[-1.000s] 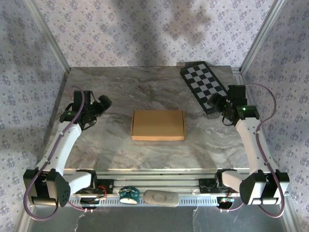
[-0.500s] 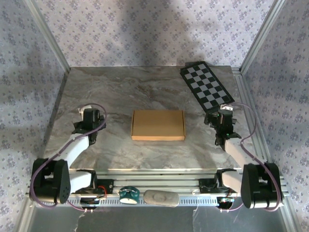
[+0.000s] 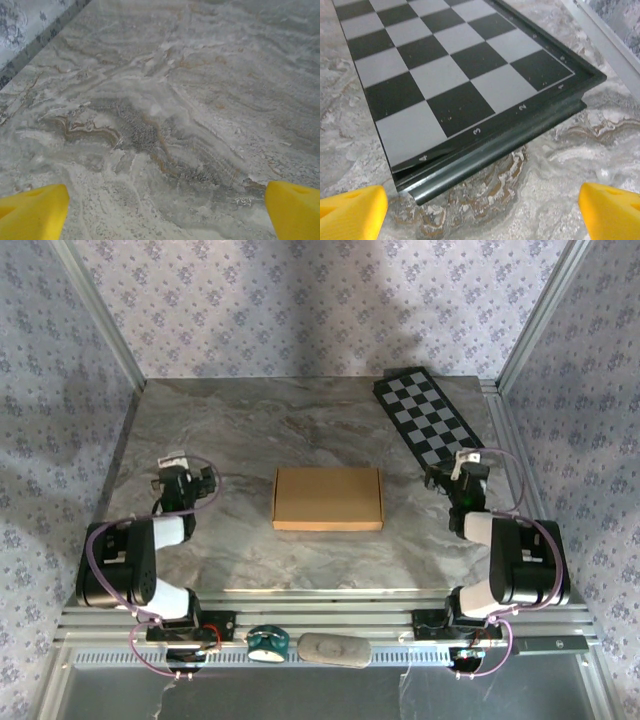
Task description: Fold the paper box
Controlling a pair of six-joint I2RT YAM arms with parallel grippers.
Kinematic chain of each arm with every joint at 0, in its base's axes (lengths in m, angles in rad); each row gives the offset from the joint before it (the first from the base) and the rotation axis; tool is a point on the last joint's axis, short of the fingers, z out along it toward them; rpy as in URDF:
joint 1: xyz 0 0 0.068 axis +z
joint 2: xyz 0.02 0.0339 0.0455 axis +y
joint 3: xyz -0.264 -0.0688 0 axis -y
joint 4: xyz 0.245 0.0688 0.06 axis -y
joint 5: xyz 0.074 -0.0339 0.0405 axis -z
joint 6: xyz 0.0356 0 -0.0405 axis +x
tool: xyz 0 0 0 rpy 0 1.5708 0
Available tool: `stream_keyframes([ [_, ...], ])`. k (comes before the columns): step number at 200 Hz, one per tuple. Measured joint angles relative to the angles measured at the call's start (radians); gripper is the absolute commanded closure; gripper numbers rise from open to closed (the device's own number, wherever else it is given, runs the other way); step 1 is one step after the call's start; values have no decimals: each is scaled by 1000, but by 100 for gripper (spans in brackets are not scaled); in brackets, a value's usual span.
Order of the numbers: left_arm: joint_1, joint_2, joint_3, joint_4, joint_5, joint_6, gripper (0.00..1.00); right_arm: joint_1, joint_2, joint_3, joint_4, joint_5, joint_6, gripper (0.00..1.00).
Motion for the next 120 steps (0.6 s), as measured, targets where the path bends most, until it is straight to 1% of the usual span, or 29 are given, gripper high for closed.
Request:
stream_keyframes([
  [9,-1,27,-56,116,7,4,0,0,7,-23,55,-16,-4,0],
  [18,-2,55,-97,175,14,6,0,3,21,-58,128,-30,-8,0],
  [38,-2,71,-100,152,28,11,0,5,46,-98,167,-40,-15,0],
  [50,-2,77,-47,121,44,22,0,10,58,-82,146,-37,-20,0],
  [72,-3,79,9,135,63,31,0,37,65,-45,146,-21,-31,0],
  [120,-3,79,12,126,74,33,0,44,65,-33,146,-13,-42,0],
])
